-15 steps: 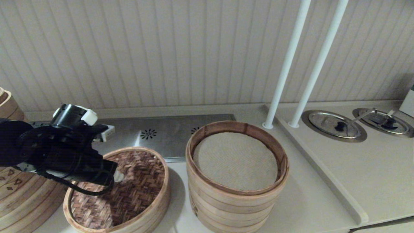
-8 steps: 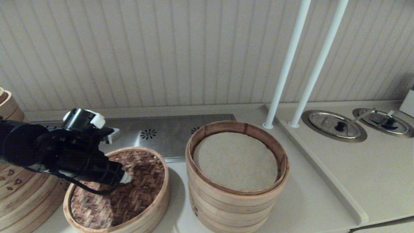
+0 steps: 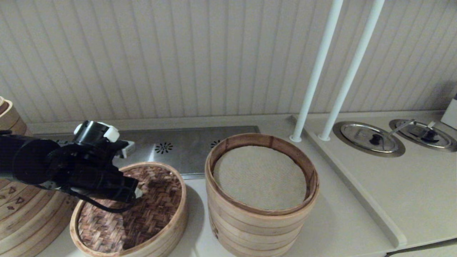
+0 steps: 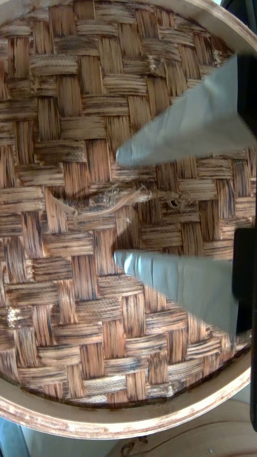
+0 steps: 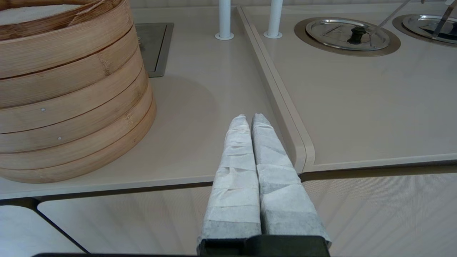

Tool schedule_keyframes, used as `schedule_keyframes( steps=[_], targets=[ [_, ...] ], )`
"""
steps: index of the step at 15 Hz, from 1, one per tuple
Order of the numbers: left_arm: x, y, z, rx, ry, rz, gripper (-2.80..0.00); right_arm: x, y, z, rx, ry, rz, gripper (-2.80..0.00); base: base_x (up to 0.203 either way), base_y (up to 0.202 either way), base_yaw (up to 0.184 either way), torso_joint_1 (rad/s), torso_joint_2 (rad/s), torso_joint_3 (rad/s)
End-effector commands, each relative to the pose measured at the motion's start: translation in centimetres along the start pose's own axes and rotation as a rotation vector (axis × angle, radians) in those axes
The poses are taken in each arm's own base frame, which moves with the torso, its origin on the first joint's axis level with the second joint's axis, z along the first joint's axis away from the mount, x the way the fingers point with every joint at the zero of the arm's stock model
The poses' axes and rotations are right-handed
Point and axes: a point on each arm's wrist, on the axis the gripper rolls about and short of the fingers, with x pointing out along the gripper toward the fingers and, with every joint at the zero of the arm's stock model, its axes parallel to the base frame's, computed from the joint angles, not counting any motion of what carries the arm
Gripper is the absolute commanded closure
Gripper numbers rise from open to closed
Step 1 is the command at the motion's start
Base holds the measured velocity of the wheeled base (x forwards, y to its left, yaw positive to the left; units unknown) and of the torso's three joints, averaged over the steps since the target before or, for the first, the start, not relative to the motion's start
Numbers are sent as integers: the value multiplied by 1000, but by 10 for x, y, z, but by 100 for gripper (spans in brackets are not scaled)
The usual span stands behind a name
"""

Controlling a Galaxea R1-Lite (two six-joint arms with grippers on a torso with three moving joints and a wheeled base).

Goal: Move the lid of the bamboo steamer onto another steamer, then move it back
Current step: Pick up the steamer

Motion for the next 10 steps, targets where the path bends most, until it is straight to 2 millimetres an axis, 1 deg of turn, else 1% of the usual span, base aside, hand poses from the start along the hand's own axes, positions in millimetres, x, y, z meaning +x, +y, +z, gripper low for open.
schedule_keyframes(
  steps=[1, 5, 8, 10],
  targets=[
    [2, 0, -3, -1, 14, 4, 0, 0, 0, -1, 0, 5, 0, 0, 0, 0, 0, 0, 0, 0],
    [2, 0, -3, -2, -6, 15, 0, 0, 0, -1, 0, 4, 0, 0, 0, 0, 0, 0, 0, 0],
    [-3, 0, -2, -2, -27, 17, 0, 0, 0, -1, 0, 4, 0, 0, 0, 0, 0, 0, 0, 0],
    [-10, 1, -2, -3, -50, 18, 0, 0, 0, -1, 0, 5, 0, 0, 0, 0, 0, 0, 0, 0]
  ],
)
